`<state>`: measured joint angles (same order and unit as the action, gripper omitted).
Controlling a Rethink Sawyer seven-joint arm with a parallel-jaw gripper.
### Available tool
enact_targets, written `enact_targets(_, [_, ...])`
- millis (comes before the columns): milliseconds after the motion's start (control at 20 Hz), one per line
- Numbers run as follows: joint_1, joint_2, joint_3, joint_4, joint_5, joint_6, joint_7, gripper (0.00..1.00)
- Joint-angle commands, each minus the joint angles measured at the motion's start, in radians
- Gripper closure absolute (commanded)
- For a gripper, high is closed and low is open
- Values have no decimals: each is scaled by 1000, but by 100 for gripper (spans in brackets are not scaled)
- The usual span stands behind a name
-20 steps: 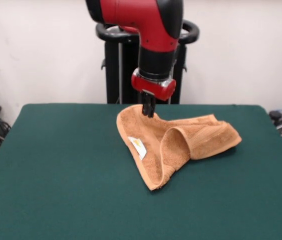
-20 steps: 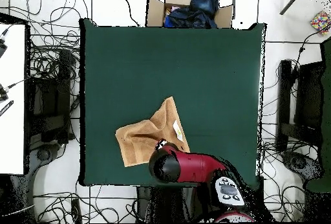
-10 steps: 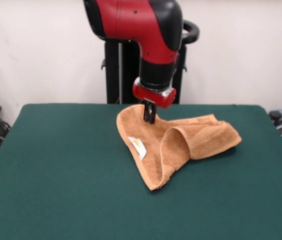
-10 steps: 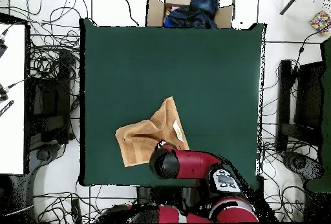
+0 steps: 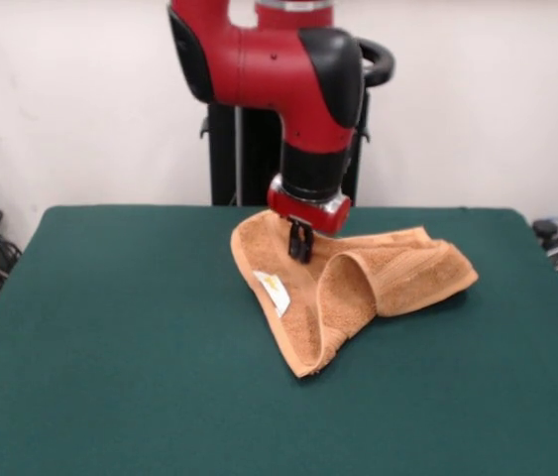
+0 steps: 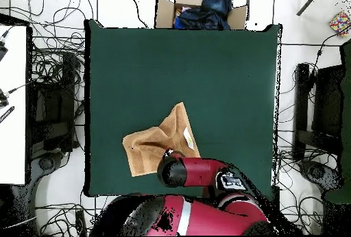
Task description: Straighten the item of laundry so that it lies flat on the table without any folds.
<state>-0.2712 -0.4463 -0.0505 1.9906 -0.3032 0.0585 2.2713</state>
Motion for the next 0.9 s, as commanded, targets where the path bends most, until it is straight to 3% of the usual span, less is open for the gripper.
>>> enact_targets(50, [44, 158, 19, -135, 18, -123, 105, 100])
enact_targets(450, [68, 233, 5, -157, 40, -196, 122, 100])
enact_targets(900, [102, 261, -23, -185, 53, -178, 112, 100])
